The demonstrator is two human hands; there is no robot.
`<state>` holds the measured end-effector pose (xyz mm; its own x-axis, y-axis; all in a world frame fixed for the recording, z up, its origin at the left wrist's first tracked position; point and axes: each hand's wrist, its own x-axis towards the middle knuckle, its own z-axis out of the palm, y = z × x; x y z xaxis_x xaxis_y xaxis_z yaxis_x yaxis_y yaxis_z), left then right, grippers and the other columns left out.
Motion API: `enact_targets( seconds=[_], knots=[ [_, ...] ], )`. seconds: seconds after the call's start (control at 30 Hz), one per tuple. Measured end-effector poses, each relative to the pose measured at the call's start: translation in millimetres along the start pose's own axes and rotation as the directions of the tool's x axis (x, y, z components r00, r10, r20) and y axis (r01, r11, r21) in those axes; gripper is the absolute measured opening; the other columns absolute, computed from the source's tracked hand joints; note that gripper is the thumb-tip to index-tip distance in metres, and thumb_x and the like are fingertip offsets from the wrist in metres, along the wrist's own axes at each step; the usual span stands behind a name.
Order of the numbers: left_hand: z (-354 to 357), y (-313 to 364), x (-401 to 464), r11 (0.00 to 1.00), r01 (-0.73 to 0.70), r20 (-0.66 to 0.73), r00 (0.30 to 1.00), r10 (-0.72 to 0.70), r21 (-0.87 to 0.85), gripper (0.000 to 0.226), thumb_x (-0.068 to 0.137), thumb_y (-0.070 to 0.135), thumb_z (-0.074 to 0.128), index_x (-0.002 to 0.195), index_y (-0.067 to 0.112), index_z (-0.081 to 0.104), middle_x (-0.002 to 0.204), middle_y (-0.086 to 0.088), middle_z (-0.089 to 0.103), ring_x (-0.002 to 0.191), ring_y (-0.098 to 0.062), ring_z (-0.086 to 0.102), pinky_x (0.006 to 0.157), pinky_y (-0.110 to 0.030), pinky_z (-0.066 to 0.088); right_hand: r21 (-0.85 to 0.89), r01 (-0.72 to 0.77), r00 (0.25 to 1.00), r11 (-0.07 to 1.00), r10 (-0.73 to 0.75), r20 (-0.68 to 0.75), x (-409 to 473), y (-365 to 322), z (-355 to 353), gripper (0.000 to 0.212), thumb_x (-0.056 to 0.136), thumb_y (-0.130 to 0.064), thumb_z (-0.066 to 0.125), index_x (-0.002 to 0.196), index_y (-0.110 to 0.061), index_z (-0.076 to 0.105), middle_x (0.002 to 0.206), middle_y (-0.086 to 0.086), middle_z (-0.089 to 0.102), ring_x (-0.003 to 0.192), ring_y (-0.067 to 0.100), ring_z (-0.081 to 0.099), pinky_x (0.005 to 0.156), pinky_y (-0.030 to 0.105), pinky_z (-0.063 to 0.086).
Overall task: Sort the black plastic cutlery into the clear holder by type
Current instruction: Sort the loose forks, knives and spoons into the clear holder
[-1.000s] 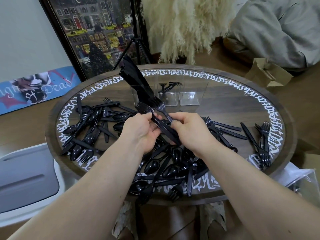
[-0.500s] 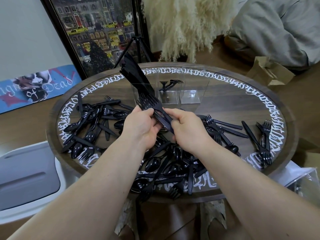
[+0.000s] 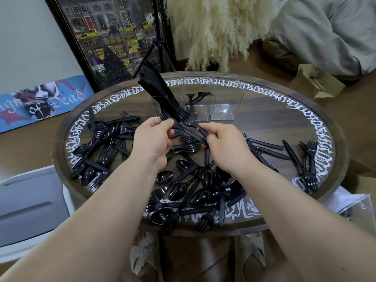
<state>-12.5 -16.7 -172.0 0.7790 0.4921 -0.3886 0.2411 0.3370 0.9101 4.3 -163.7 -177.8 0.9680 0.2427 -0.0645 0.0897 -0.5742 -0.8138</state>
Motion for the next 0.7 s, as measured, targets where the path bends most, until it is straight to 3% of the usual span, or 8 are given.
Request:
enact_targets(
  seconds=[0.07, 0.17, 0.3, 0.37, 0.47, 0.53, 0.63, 0.7],
  knots=[
    [-1.4, -1.3, 0.8, 0.994, -0.066, 0.013, 0.998, 0.066, 0.087, 0.025, 0.09, 0.007, 0.061, 0.071, 0.021, 0.053, 0.066, 0.005, 0.052, 0.052, -0.001, 0.047, 0.041, -0.012, 0.031, -0.009, -0.01, 1.0, 1.0, 0.01, 0.0, -0.4, 0.1, -1.5, 0.047, 0.094, -0.007, 0.037, 0.13, -0.029, 0.058, 0.094, -0.003, 0.065, 0.048, 0.003, 0.046, 0.047, 0.015, 0.035],
    [-2.0, -2.6, 1.8, 0.97, -0.178, 0.025, 0.984, 0.176, 0.168, 0.024, 0.087, 0.006, 0.063, 0.069, 0.02, 0.057, 0.063, 0.005, 0.054, 0.051, -0.003, 0.048, 0.048, -0.015, 0.038, -0.015, -0.008, 1.0, 1.0, 0.008, 0.028, -2.0, 0.7, -1.1, 0.048, 0.093, -0.007, 0.036, 0.13, -0.028, 0.059, 0.096, -0.001, 0.067, 0.05, 0.005, 0.046, 0.049, 0.018, 0.036],
    [-2.3, -4.4, 4.2, 0.952, -0.231, 0.028, 0.973, 0.231, 0.2, 0.023, 0.08, 0.011, 0.071, 0.062, 0.025, 0.068, 0.073, 0.0, 0.066, 0.076, -0.023, 0.062, 0.084, -0.049, 0.055, 0.029, 0.015, 0.998, 0.999, -0.016, 0.056, -4.2, 1.2, 3.5, 0.047, 0.093, -0.01, 0.035, 0.127, -0.029, 0.061, 0.088, -0.005, 0.062, 0.055, 0.005, 0.049, 0.053, 0.019, 0.037],
    [-0.5, -5.1, 2.1, 0.948, -0.249, 0.039, 0.969, 0.246, 0.197, 0.025, 0.08, 0.009, 0.071, 0.06, 0.025, 0.068, 0.071, 0.0, 0.066, 0.077, -0.023, 0.062, 0.088, -0.052, 0.053, 0.061, 0.043, 0.997, 0.997, -0.046, 0.057, -5.1, -1.3, 4.1, 0.04, 0.096, -0.016, 0.038, 0.128, -0.027, 0.06, 0.091, -0.009, 0.062, 0.067, 0.004, 0.053, 0.063, 0.021, 0.04],
    [1.8, -6.2, -1.2, 0.911, -0.325, 0.047, 0.945, 0.323, 0.254, 0.019, 0.081, 0.01, 0.07, 0.069, 0.024, 0.066, 0.071, 0.004, 0.065, 0.071, -0.013, 0.06, 0.083, -0.042, 0.054, 0.009, 0.118, 0.991, 0.993, -0.118, 0.067, -7.1, -6.5, 4.3, 0.036, 0.098, -0.026, 0.047, 0.132, -0.024, 0.057, 0.102, -0.01, 0.065, 0.099, 0.012, 0.06, 0.091, 0.028, 0.046],
    [0.0, -6.4, -1.0, 0.861, -0.398, 0.061, 0.915, 0.4, 0.316, 0.014, 0.082, 0.013, 0.07, 0.079, 0.026, 0.067, 0.075, 0.01, 0.066, 0.066, -0.002, 0.058, 0.078, -0.03, 0.053, -0.047, 0.146, 0.987, 0.988, -0.143, 0.072, -6.9, -7.4, 4.3, 0.036, 0.098, -0.024, 0.048, 0.133, -0.024, 0.056, 0.114, -0.002, 0.068, 0.108, 0.014, 0.059, 0.099, 0.029, 0.043],
    [-3.2, -5.3, -1.8, 0.774, -0.476, 0.099, 0.871, 0.482, 0.418, 0.028, 0.084, 0.017, 0.069, 0.107, 0.032, 0.065, 0.083, 0.018, 0.059, 0.06, 0.013, 0.052, 0.074, -0.013, 0.043, -0.08, 0.155, 0.985, 0.985, -0.147, 0.093, -6.3, -7.6, 4.2, 0.035, 0.099, -0.023, 0.045, 0.133, -0.023, 0.056, 0.118, 0.001, 0.068, 0.093, 0.006, 0.049, 0.092, 0.023, 0.039],
    [-4.4, -5.8, -0.1, 0.793, -0.449, 0.095, 0.887, 0.452, 0.412, 0.042, 0.086, 0.019, 0.068, 0.123, 0.035, 0.056, 0.085, 0.019, 0.054, 0.063, 0.016, 0.052, 0.073, -0.007, 0.041, -0.074, 0.169, 0.982, 0.983, -0.162, 0.092, -6.3, -8.1, 4.7, 0.035, 0.099, -0.023, 0.044, 0.132, -0.024, 0.057, 0.111, -0.001, 0.07, 0.083, 0.005, 0.046, 0.084, 0.02, 0.039]
  ],
)
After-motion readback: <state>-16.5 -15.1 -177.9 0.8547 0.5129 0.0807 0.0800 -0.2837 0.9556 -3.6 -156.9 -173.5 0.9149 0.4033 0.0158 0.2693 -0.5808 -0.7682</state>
